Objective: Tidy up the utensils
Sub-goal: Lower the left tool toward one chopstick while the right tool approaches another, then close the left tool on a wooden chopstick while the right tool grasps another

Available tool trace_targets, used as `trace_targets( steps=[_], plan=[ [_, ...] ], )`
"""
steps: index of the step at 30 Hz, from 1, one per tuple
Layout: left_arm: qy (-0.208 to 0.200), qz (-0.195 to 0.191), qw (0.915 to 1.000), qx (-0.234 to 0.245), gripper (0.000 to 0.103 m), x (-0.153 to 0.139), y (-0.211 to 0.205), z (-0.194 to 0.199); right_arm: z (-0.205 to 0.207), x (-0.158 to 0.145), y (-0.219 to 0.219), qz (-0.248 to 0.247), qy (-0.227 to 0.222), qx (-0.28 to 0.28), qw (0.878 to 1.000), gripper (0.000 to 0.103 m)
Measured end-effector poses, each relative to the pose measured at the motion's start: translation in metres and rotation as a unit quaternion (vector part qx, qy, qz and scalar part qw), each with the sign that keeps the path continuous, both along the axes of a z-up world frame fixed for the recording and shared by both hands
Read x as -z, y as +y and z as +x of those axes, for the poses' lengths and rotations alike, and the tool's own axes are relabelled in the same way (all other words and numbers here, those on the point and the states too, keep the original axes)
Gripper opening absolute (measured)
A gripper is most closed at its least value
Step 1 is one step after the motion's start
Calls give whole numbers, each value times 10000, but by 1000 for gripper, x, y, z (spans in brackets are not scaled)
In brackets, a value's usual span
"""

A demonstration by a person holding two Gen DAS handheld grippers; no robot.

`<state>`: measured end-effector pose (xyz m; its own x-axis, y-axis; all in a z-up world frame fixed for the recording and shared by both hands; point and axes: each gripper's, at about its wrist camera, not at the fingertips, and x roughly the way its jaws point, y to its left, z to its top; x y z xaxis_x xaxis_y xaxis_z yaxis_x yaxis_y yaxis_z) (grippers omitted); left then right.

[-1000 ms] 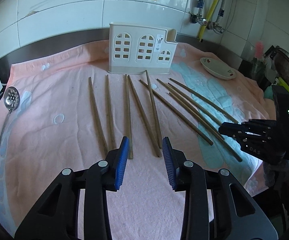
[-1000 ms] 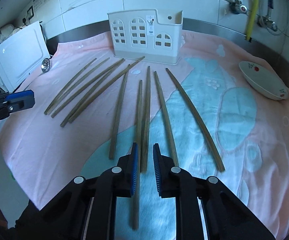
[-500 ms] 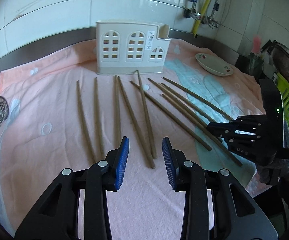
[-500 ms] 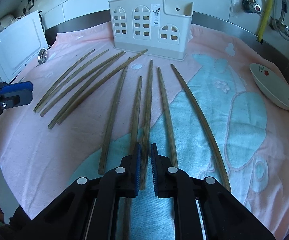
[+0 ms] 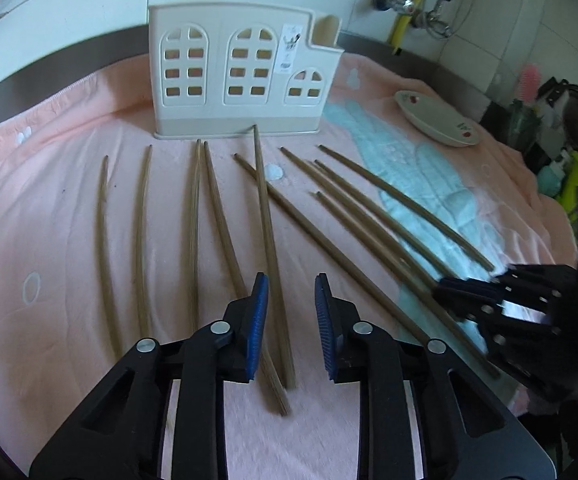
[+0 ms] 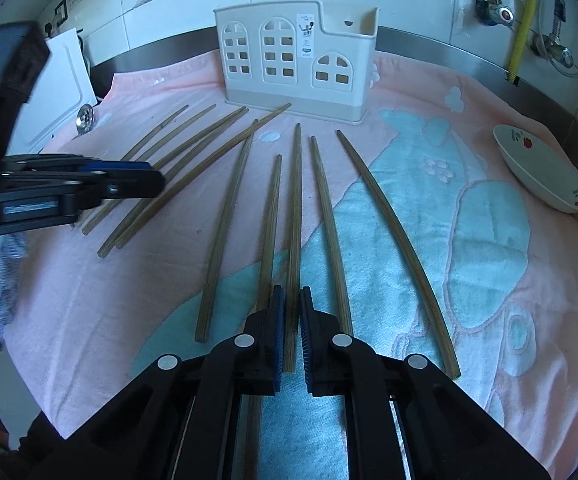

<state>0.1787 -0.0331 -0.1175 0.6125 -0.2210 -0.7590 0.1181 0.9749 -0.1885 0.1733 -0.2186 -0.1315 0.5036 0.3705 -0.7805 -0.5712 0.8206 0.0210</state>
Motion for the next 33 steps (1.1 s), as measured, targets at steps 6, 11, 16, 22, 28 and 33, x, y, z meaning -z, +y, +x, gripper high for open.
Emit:
trace_targets(
  steps=[6,11,16,22,28,33],
  plan=[
    [105,18,9999,-81,20,9,2,11,-7,-11,-5,133,-181,62,9997,7],
    [216,97,9996,-160,18,18,0,15,-13,-34,-12,317,-453,117,9984,7],
    [209,267,9991,-270,12,19,-3,16,-16,-61,-13,493,-767,139,9957,7],
    [196,206,9990,-342,5,13,-1,15,-11,-87,-10,685,-1031,185,9921,7],
    [-156,130,9992,-345,5,-17,4,-1,-7,-110,-7,772,-1221,209,9893,7],
    [-664,99,9973,-312,5,-57,11,-12,1,-124,-1,788,-1284,183,9884,7]
  ],
)
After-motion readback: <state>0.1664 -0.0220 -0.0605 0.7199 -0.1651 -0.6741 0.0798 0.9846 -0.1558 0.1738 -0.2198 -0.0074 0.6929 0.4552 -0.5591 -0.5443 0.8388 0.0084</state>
